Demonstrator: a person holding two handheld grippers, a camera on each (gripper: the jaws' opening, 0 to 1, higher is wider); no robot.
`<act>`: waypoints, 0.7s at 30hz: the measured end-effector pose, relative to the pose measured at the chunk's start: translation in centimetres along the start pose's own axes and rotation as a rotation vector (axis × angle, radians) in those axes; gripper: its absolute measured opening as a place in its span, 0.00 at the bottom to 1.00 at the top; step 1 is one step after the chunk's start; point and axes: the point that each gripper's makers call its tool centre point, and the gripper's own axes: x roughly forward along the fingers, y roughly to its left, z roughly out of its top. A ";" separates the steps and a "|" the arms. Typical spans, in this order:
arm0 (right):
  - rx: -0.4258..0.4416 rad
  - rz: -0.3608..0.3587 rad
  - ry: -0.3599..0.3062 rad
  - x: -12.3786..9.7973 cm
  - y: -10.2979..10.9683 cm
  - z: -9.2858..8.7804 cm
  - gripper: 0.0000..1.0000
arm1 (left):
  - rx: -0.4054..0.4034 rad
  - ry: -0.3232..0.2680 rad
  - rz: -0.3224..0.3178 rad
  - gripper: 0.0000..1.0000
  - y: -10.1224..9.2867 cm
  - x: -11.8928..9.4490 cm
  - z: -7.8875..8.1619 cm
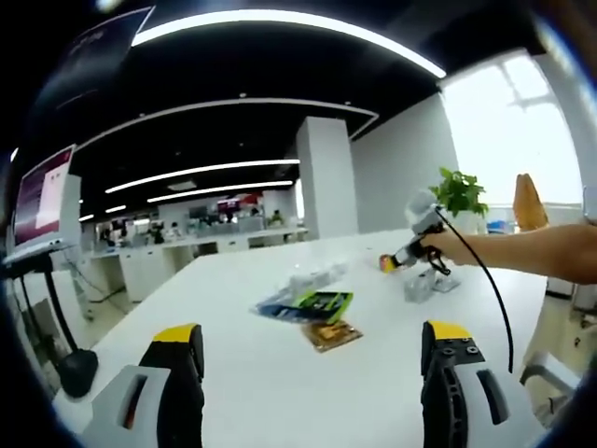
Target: Arrange the skincare products in the storage area until every visible bottle or jar stands upright without overlapping.
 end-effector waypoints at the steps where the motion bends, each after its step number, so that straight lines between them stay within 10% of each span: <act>1: 0.009 0.005 -0.015 0.4 0.2 0.1 0.83 | -0.003 -0.002 0.000 0.99 0.1 0.0 0.0; 9: -0.065 -0.058 0.007 0.9 0.5 -0.4 0.31 | -0.011 -0.006 0.017 0.99 1.0 -0.4 0.0; 21: -0.107 -0.040 0.052 -0.6 -0.9 0.1 0.28 | -0.017 -0.021 0.000 0.99 0.9 -0.6 0.3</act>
